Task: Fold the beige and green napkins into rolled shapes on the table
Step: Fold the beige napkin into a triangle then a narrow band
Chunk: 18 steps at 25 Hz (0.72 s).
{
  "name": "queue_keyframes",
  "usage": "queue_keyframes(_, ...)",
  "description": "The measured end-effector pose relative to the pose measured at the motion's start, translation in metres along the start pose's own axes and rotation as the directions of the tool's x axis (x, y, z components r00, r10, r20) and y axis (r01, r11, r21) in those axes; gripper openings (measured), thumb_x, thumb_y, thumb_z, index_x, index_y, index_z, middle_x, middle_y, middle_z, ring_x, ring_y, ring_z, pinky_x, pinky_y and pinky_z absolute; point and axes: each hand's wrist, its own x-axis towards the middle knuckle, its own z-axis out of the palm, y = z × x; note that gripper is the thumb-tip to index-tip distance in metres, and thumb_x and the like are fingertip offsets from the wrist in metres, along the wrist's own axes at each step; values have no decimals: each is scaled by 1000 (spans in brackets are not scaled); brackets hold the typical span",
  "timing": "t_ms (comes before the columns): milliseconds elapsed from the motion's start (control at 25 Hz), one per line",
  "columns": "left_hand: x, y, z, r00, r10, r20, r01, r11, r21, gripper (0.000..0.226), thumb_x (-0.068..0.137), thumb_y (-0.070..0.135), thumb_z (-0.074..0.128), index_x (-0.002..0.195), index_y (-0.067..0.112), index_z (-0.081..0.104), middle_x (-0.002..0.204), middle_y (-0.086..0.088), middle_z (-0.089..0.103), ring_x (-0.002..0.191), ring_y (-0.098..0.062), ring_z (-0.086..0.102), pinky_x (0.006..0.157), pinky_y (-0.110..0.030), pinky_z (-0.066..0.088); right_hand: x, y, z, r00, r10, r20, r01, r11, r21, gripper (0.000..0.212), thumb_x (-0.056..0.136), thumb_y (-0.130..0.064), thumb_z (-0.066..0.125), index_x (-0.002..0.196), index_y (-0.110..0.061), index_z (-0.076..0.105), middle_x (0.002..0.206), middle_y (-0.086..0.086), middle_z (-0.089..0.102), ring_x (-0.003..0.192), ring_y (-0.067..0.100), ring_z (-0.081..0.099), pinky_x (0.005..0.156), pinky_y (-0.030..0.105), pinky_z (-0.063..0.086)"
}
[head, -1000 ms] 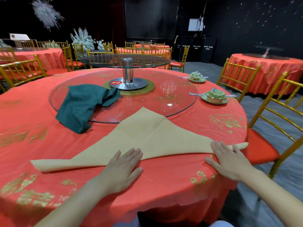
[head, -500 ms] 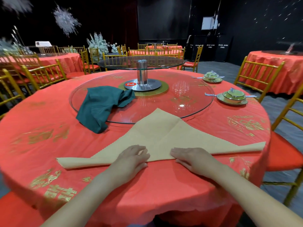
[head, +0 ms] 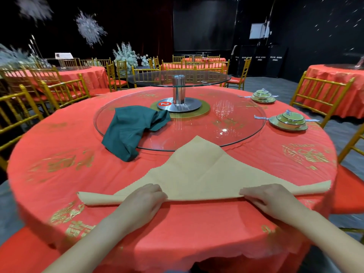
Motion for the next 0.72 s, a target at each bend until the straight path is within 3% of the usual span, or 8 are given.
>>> queue_keyframes(120, 4, 4, -5, 990, -136, 23, 138, 985, -100, 43, 88, 39, 29, 96, 17, 65, 90, 1, 63, 91, -23, 60, 78, -29, 41, 4, -7, -4, 993, 116, 18, -117, 993, 13, 19, 86, -38, 57, 95, -32, 72, 89, -16, 73, 80, 11, 70, 63, 23, 54)
queue_keyframes(200, 12, 7, -6, 966, -258, -30, 257, 966, -30, 30, 94, 32, 36, 111, 22, 58, 105, 6, 65, 103, -20, 58, 85, -32, 38, 12, -4, -6, 957, 285, 57, -284, 959, -16, 19, 90, -39, 56, 106, -34, 64, 99, -16, 70, 96, 15, 65, 74, 29, 48)
queue_keyframes(320, 22, 18, -6, 917, -397, -36, 398, 916, 48, 27, 92, 24, 50, 119, 25, 49, 109, 8, 62, 105, -19, 58, 84, -35, 38, 23, -8, -4, 912, 400, 92, -397, 917, -49, 15, 90, -42, 54, 101, -32, 57, 90, -17, 63, 96, 13, 60, 68, 29, 38)
queue_keyframes(440, 27, 25, 13, 965, -218, -147, 222, 975, 15, 37, 74, 10, 56, 106, 27, 52, 96, 8, 63, 83, -20, 65, 71, -30, 46, 26, -14, 3, 893, 427, 145, -430, 903, -8, 10, 89, -36, 57, 93, -28, 58, 87, -14, 55, 95, 12, 55, 70, 27, 37)
queue_keyframes(480, 29, 36, 15, 982, -158, -108, 156, 987, -32, 37, 77, 13, 50, 112, 26, 52, 107, 6, 63, 92, -22, 65, 78, -30, 47, 26, -13, 5, 890, 430, 155, -436, 900, 6, 9, 88, -35, 58, 92, -27, 58, 87, -13, 55, 95, 13, 55, 72, 27, 39)
queue_keyframes(520, 33, 48, 18, 989, -140, -38, 138, 989, -56, 39, 86, 23, 43, 124, 24, 49, 125, 4, 57, 111, -23, 59, 93, -34, 43, 27, -11, 6, 889, 432, 154, -439, 898, 11, 8, 87, -33, 60, 90, -26, 59, 88, -11, 55, 95, 14, 54, 75, 28, 41)
queue_keyframes(600, 37, 73, 21, 971, -192, 140, 199, 980, -32, 70, 86, 58, 13, 146, 22, 24, 155, 5, 23, 142, -21, 23, 115, -46, 14, 26, -13, 9, 894, 433, 114, -435, 901, -10, 4, 85, -26, 63, 87, -23, 64, 89, -9, 58, 94, 17, 57, 79, 31, 44)
queue_keyframes(720, 46, 86, 28, 941, -221, 256, 214, 975, 56, 98, 69, 75, -12, 150, 23, 5, 159, 8, -1, 146, -19, -3, 112, -57, -6, 29, -36, 22, 952, 305, -6, -305, 952, -25, 23, 81, -21, 53, 93, -15, 72, 101, 2, 69, 95, 27, 66, 83, 38, 52)
